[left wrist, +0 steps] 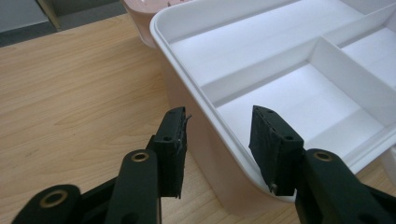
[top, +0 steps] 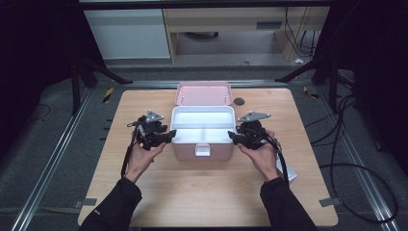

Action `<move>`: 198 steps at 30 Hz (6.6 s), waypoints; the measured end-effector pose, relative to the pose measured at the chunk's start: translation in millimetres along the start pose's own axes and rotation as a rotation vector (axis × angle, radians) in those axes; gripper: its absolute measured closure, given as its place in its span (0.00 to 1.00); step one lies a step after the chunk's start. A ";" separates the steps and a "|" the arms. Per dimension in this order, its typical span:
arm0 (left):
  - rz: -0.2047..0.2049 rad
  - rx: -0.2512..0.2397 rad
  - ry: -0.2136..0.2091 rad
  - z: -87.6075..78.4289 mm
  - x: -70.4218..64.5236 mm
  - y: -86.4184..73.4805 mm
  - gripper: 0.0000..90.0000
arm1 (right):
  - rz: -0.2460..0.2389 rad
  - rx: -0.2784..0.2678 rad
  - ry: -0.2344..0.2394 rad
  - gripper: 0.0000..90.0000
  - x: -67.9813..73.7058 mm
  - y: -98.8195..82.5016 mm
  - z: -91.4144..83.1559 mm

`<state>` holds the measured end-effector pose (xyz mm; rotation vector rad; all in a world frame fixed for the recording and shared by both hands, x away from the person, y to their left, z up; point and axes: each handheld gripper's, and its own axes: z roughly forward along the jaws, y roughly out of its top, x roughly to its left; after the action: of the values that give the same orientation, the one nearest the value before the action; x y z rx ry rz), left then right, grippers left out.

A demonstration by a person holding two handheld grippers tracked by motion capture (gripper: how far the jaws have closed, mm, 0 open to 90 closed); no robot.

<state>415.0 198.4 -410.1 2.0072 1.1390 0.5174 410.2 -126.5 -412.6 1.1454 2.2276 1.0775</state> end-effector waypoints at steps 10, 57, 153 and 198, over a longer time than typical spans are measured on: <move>0.072 -0.028 -0.006 -14.4 9.9 5.1 0.58 | -0.003 -0.024 0.006 0.62 -4.1 8.9 -9.6; 0.619 0.280 -0.389 41.6 23.9 76.1 0.69 | -0.492 0.290 0.310 0.71 -38.8 74.6 35.9; 0.794 0.488 -0.552 -49.0 -75.5 -34.4 0.97 | -0.685 0.431 0.504 0.98 79.4 -32.3 -58.4; 0.327 0.265 -0.219 -23.5 -18.0 -69.5 0.30 | -0.277 0.163 0.216 0.57 27.7 -43.7 -33.8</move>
<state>352.2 214.8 -448.8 2.4324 0.7810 0.3063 350.6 -134.9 -426.5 0.7774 2.5901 0.9561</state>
